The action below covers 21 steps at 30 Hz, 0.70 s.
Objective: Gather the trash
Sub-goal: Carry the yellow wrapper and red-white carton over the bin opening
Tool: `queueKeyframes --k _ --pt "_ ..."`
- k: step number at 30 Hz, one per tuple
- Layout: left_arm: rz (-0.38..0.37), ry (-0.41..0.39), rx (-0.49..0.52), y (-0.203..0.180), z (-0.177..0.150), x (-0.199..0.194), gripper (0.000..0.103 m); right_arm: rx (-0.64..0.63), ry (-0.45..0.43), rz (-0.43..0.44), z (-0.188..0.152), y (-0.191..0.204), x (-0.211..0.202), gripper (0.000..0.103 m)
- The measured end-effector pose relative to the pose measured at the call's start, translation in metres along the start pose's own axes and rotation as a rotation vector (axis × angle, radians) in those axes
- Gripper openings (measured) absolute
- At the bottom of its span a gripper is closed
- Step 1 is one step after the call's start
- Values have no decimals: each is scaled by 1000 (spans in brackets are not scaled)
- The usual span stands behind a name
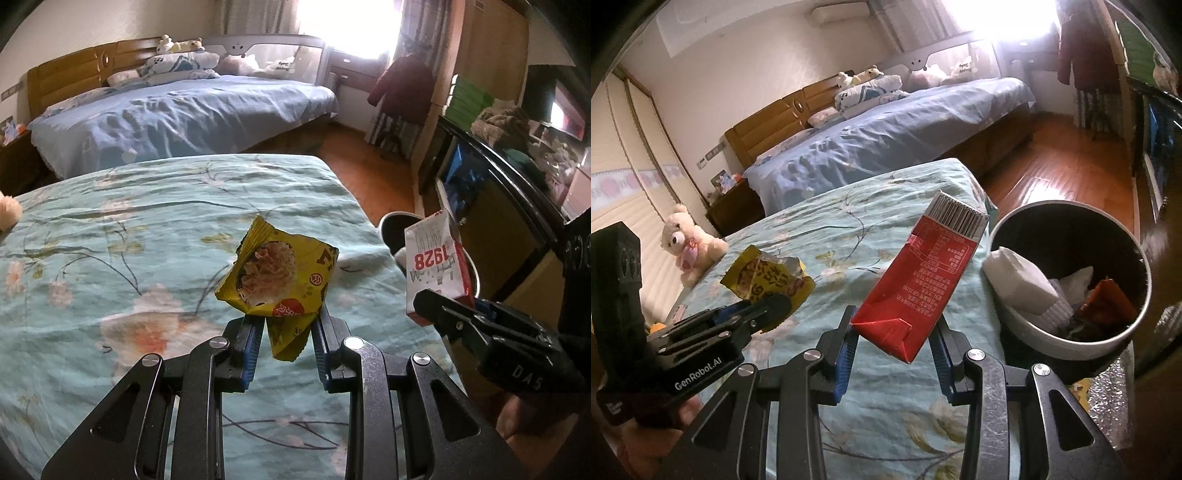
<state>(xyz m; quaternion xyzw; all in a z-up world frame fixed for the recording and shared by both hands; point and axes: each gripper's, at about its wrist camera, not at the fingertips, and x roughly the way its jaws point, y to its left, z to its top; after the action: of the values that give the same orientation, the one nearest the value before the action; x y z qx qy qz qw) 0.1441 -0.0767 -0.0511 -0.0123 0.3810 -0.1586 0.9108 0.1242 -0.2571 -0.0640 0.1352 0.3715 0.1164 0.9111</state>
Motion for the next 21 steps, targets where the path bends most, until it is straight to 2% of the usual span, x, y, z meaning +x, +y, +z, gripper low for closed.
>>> queueKeyframes --k 17,21 --pt "-43 24 56 -35 -3 9 24 42 -21 -30 -6 -27 -21 38" --pt "-52 29 67 -43 -4 11 24 52 -24 -40 -7 -33 -25 35"
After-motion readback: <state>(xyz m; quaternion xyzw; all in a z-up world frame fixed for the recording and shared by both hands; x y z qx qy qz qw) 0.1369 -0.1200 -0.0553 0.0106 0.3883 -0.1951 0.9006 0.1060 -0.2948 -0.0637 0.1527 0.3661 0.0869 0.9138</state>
